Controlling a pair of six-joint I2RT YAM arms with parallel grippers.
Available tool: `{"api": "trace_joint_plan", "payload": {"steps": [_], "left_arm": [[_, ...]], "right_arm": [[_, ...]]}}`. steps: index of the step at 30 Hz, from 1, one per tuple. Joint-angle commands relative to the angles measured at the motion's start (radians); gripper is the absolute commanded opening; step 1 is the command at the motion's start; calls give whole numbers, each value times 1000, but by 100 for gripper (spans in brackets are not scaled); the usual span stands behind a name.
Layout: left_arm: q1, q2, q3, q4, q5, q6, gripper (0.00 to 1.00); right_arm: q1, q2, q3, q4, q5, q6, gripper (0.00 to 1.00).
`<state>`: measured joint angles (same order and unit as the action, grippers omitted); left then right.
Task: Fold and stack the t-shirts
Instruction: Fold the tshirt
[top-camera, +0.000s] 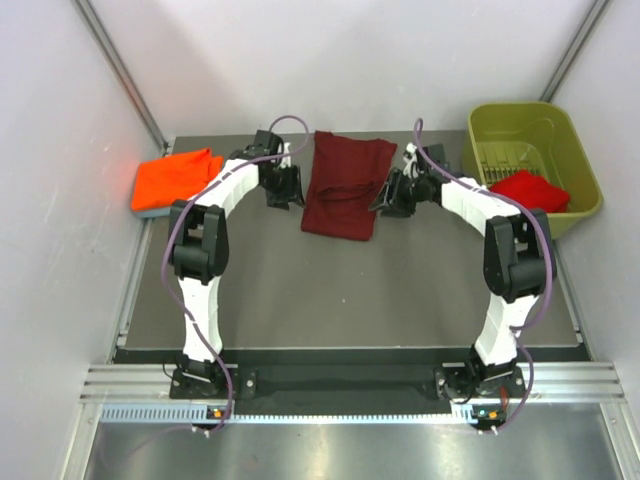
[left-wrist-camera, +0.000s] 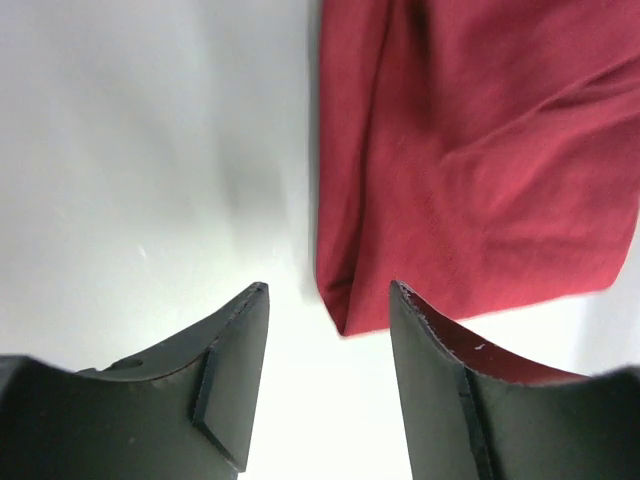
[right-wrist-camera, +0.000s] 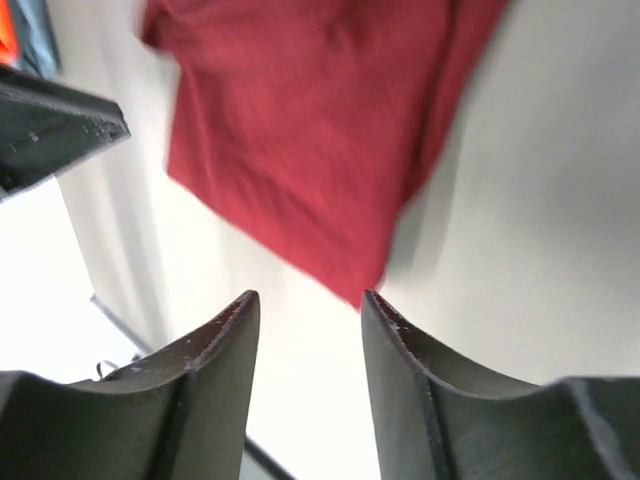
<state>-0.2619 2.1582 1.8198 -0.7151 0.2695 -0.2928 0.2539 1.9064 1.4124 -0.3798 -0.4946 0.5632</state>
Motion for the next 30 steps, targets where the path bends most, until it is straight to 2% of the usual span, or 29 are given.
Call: {"api": "trace_joint_plan", "payload": {"steps": [1, 8, 19, 23, 30], "left_arm": [[1, -43, -74, 0, 109, -46, 57], [-2, 32, -91, 42, 209, -88, 61], [-16, 43, -143, 65, 223, -97, 60], [-31, 60, -142, 65, 227, -95, 56], [-42, 69, -143, 74, 250, -108, 41]], "right_arm": [[-2, -49, -113, 53, -65, 49, 46], [18, 31, -119, 67, -79, 37, 50], [39, 120, -108, 124, -99, 78, 50], [50, 141, -116, 140, -98, 96, 50], [88, 151, -98, 133, -108, 110, 50]]}}
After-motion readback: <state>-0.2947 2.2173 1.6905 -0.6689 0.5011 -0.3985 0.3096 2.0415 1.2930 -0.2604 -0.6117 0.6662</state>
